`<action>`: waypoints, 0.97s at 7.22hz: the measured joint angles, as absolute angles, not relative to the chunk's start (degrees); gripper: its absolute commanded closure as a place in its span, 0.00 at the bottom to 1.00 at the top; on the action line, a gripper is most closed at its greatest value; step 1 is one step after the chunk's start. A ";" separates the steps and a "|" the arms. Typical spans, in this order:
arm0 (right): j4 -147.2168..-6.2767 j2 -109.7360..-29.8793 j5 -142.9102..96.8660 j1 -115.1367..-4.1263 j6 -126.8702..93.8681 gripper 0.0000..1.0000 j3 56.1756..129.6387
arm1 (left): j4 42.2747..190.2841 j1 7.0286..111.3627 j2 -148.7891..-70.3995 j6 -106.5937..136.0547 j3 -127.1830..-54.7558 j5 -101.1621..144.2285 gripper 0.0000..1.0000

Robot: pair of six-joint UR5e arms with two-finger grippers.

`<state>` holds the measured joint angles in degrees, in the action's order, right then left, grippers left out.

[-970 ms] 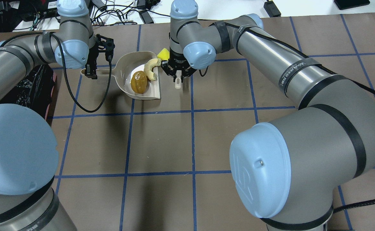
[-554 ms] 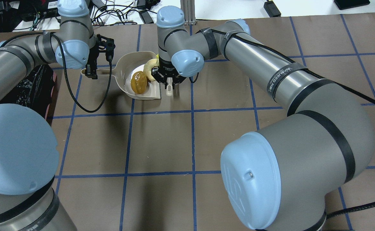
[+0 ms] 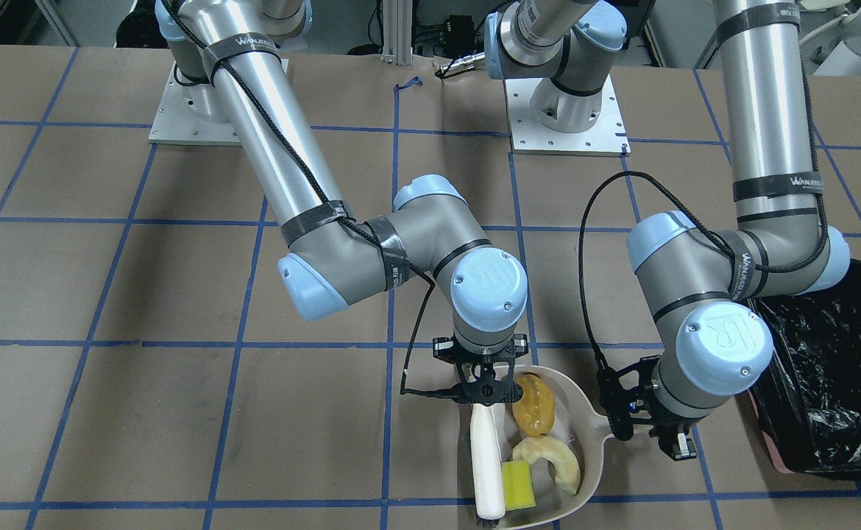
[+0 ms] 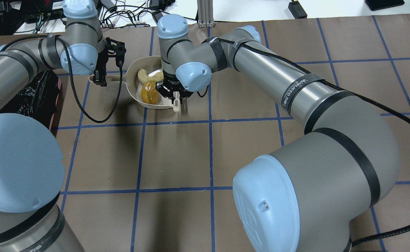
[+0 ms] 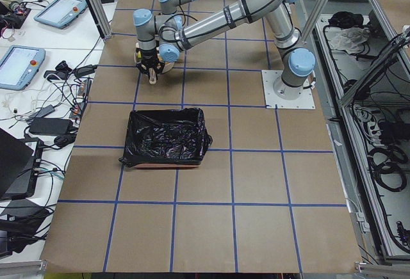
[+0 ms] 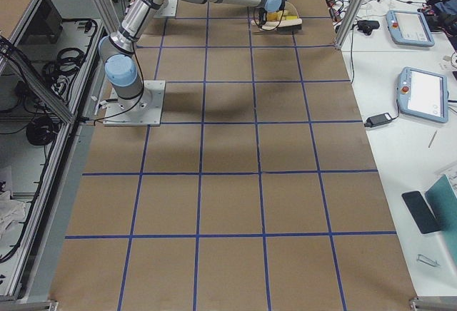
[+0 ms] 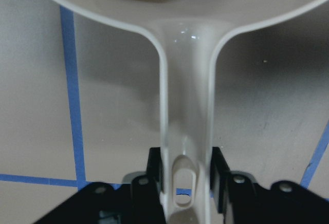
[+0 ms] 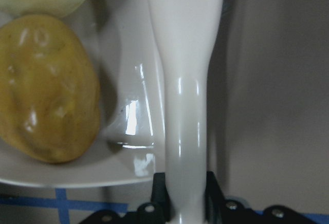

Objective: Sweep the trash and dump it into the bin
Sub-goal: 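Lift the dustpan with the left gripper while the right gripper carries the brush back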

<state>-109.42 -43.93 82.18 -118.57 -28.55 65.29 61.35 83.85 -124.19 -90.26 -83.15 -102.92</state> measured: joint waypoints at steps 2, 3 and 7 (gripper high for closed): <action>-108.34 -44.53 81.63 -120.39 -31.44 1.00 65.29 | 61.35 83.85 -124.18 -90.26 -83.15 -102.92 0.93; -107.15 -45.38 81.43 -120.27 -31.71 1.00 65.27 | 61.35 83.83 -124.14 -90.27 -83.15 -102.92 0.93; -103.06 -48.52 81.38 -115.09 -29.83 1.00 65.47 | 61.35 83.76 -124.10 -90.37 -83.14 -102.82 0.93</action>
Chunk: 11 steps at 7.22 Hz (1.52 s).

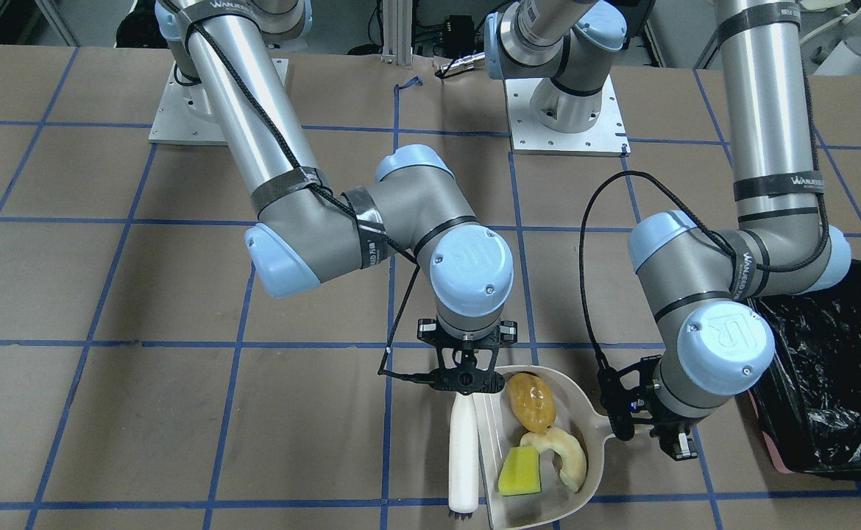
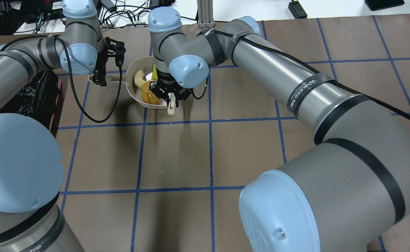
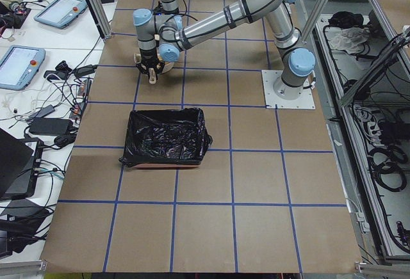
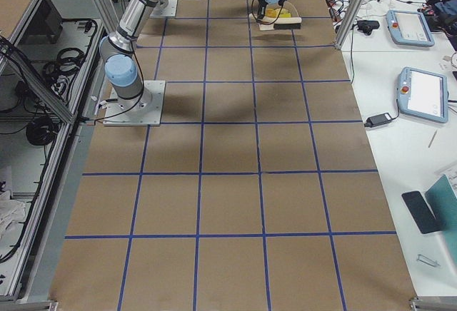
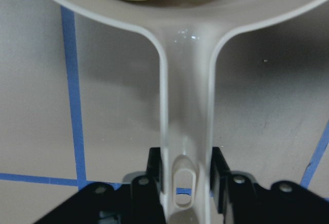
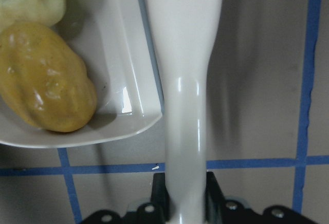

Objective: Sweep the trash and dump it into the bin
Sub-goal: 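Lift the dustpan with the left gripper while the right gripper carries the brush back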

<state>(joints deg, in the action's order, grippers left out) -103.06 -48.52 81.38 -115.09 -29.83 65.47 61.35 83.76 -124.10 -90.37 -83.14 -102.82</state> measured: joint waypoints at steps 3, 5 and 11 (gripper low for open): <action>-96.16 -53.17 82.28 -108.90 -24.09 1.00 66.57 | 61.46 83.02 -123.37 -90.78 -83.14 -100.50 0.93; -92.53 -59.42 82.78 -101.76 -18.03 1.00 71.14 | 62.25 81.28 -122.50 -90.94 -83.14 -96.42 0.93; -91.00 -69.43 91.66 -81.61 1.97 1.00 83.15 | 71.61 73.36 -118.44 -91.24 -80.82 -87.46 0.93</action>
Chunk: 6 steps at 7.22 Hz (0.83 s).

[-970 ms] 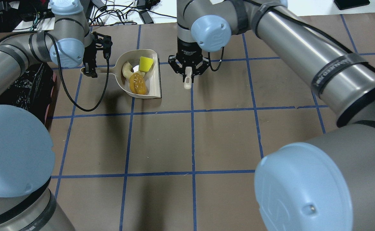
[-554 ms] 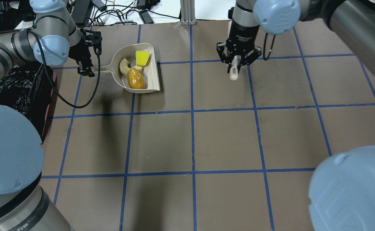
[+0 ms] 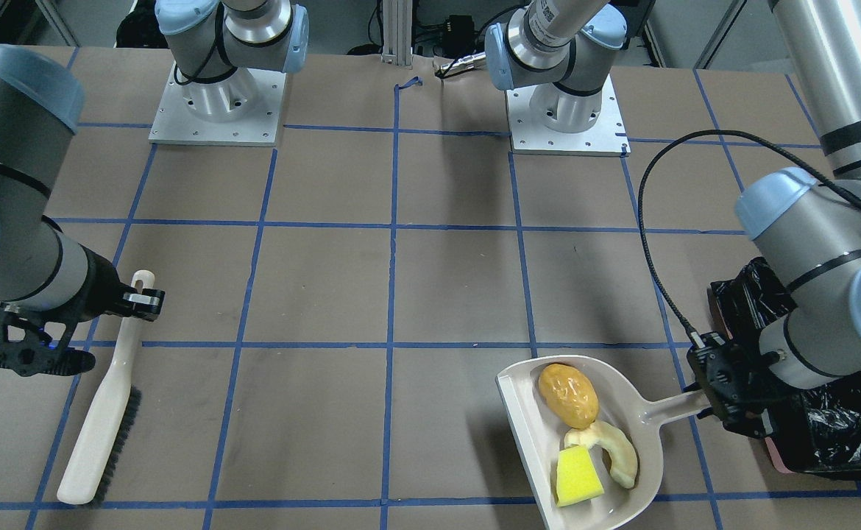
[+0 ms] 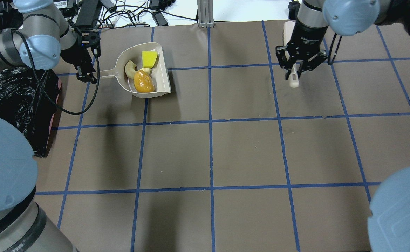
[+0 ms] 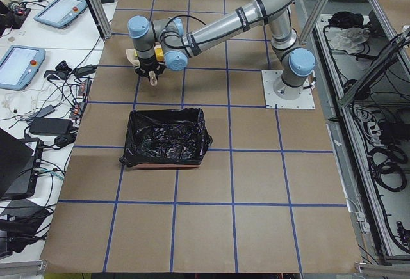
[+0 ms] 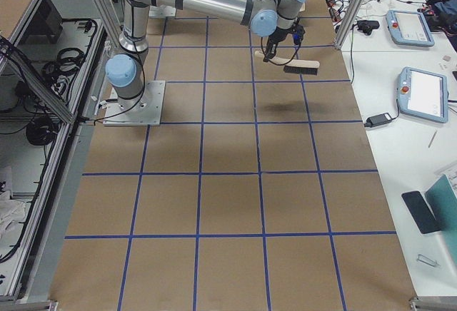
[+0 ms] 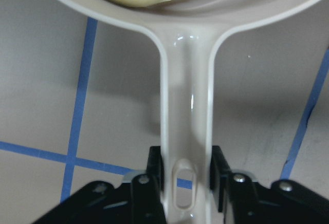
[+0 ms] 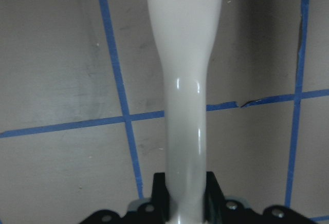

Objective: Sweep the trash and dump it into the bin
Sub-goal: 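Lift the dustpan with the left gripper while the right gripper carries the brush back, then tip the dustpan over the black bin with the left gripper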

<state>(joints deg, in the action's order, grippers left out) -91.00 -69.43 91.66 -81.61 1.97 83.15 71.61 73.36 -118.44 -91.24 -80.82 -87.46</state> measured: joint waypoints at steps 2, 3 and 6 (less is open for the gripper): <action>-93.53 -69.40 91.79 -77.01 8.42 1.00 87.36 | 76.22 70.72 -116.69 -91.88 -78.07 -87.37 0.93; -96.03 -69.43 91.89 -75.30 10.98 1.00 89.76 | 77.23 69.17 -115.75 -92.44 -77.63 -87.37 0.93; -99.93 -68.94 92.09 -72.15 14.71 1.00 92.67 | 83.45 61.52 -111.71 -97.50 -76.12 -87.45 0.93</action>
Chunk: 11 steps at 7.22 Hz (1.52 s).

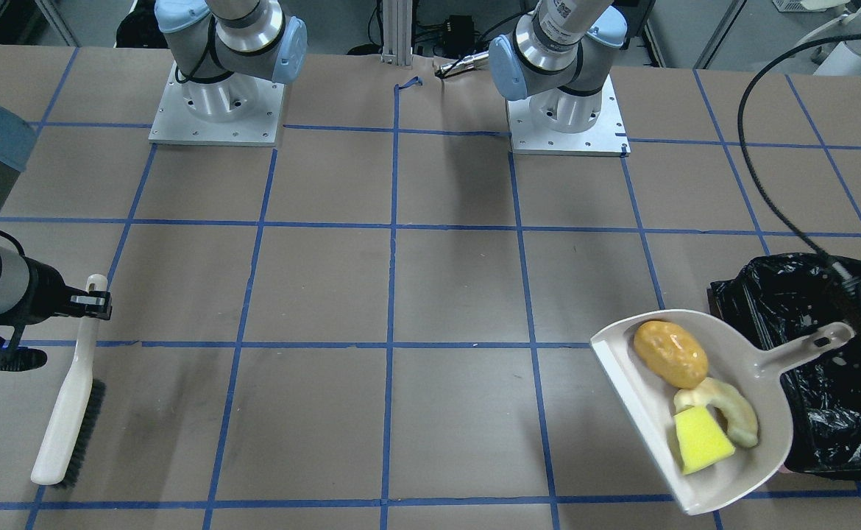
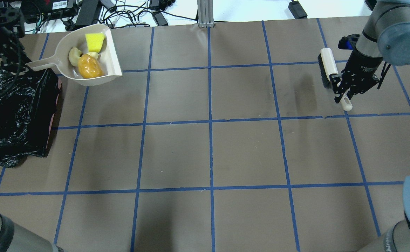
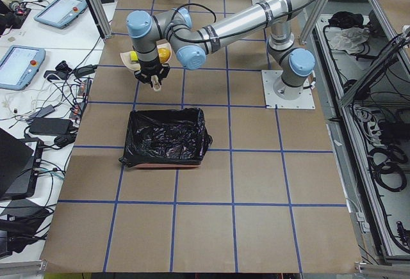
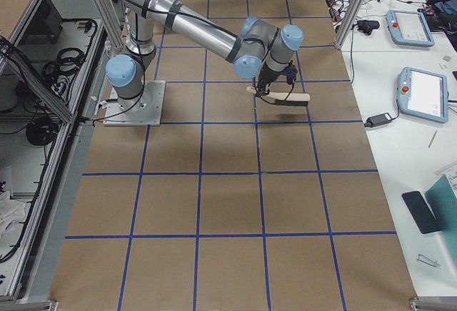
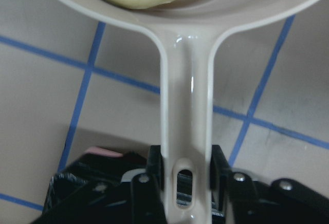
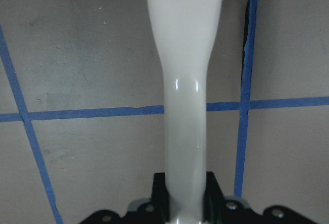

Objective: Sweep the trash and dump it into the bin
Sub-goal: 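Tip the dustpan over the black bin with the left gripper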

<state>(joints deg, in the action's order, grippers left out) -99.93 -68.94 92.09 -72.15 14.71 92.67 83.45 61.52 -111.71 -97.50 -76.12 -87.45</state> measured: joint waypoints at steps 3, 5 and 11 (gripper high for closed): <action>-101.98 -67.74 92.66 -70.12 17.72 1.00 93.56 | 85.60 53.06 -111.18 -101.95 -74.58 -87.09 0.93; -104.12 -67.62 92.85 -69.75 18.61 1.00 95.42 | 84.74 48.70 -112.51 -107.23 -72.83 -87.53 0.93; -107.54 -67.59 94.55 -69.66 18.90 1.00 97.72 | 80.63 40.23 -118.86 -126.61 -65.80 -92.16 0.94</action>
<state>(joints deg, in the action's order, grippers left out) -107.54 -67.59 94.55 -69.66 18.90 97.72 80.63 40.23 -118.86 -126.61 -65.80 -92.16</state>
